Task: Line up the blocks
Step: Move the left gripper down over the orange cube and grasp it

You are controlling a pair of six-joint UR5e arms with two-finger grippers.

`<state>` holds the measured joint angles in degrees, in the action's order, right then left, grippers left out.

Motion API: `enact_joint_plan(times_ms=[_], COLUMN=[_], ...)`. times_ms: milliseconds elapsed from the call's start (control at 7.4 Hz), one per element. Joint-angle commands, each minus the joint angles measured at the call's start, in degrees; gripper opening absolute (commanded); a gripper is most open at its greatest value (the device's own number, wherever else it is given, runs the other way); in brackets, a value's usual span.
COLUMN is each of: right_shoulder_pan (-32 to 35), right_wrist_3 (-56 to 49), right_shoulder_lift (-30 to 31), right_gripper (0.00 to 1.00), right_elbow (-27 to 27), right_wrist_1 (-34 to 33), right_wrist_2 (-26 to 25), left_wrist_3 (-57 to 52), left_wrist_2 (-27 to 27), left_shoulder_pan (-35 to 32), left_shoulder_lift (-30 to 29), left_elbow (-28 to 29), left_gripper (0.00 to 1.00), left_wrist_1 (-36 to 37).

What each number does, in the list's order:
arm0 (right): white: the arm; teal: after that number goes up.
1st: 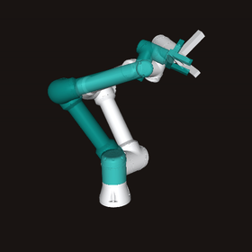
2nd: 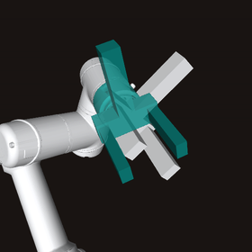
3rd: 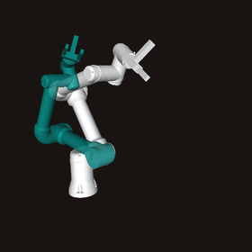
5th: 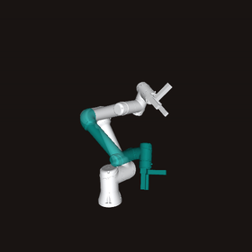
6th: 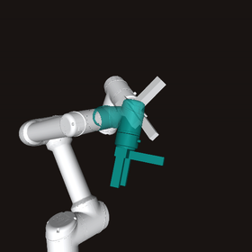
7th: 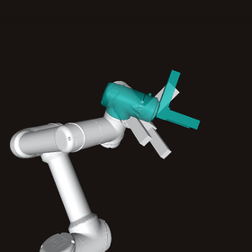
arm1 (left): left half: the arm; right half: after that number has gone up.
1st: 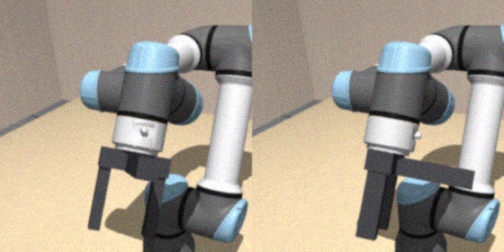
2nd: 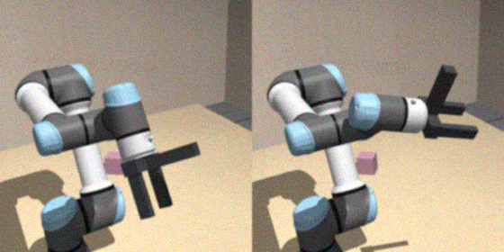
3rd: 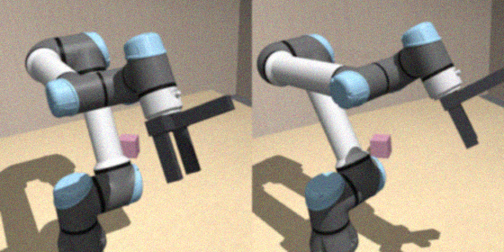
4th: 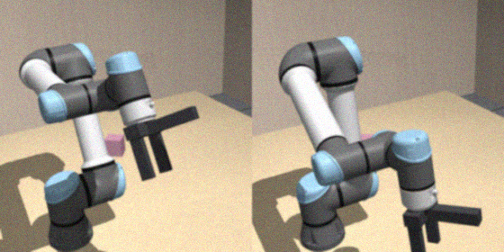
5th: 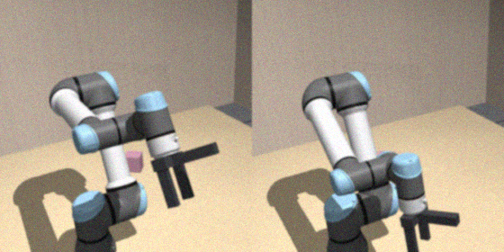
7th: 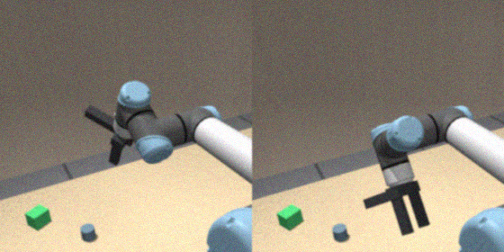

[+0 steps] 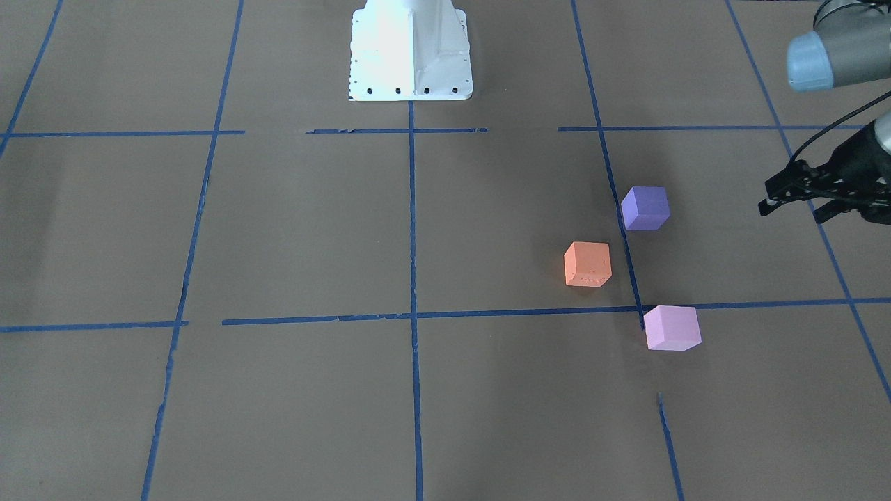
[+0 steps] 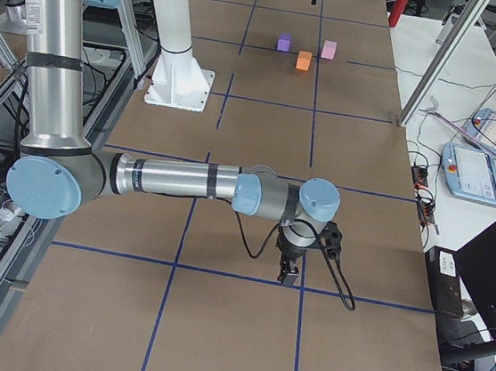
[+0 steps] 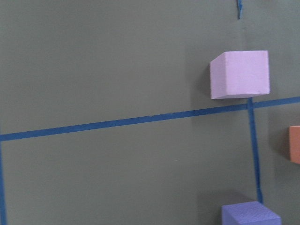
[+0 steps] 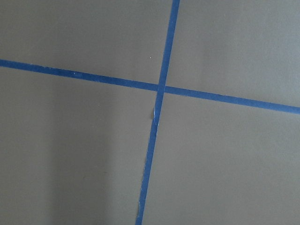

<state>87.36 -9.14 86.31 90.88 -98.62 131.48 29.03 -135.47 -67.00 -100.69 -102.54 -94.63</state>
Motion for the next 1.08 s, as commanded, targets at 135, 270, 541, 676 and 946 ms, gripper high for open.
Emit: enact_joint_plan(times_ms=[135, 270, 541, 676, 946], right_shoulder_pan=[0.0, 0.0, 0.0, 0.0, 0.0], right_wrist_3=[0.0, 0.0, 0.0, 0.0, 0.0], right_shoulder_lift=[0.0, 0.0, 0.0, 0.0, 0.0], right_gripper=[1.00, 1.00, 1.00, 1.00, 1.00], right_elbow=[0.0, 0.0, 0.0, 0.0, 0.0], right_wrist_1=[0.0, 0.0, 0.0, 0.0, 0.0], right_wrist_2=[0.0, 0.0, 0.0, 0.0, 0.0], left_wrist_3=[13.6, 16.4, 17.4, 19.0, 19.0], left_wrist_2=[4.8, 5.0, 8.0, 10.7, 10.8], left_shoulder_pan=[10.2, 12.0, 14.7, 17.0, 18.5], left_shoulder_lift=[-10.1, -11.8, -12.8, -13.2, -13.5], left_elbow=[3.3, 4.6, 4.6, 4.9, 7.0], left_gripper=[1.00, 1.00, 1.00, 1.00, 1.00], left_wrist_1=[0.5, 0.5, 0.5, 0.5, -1.2])
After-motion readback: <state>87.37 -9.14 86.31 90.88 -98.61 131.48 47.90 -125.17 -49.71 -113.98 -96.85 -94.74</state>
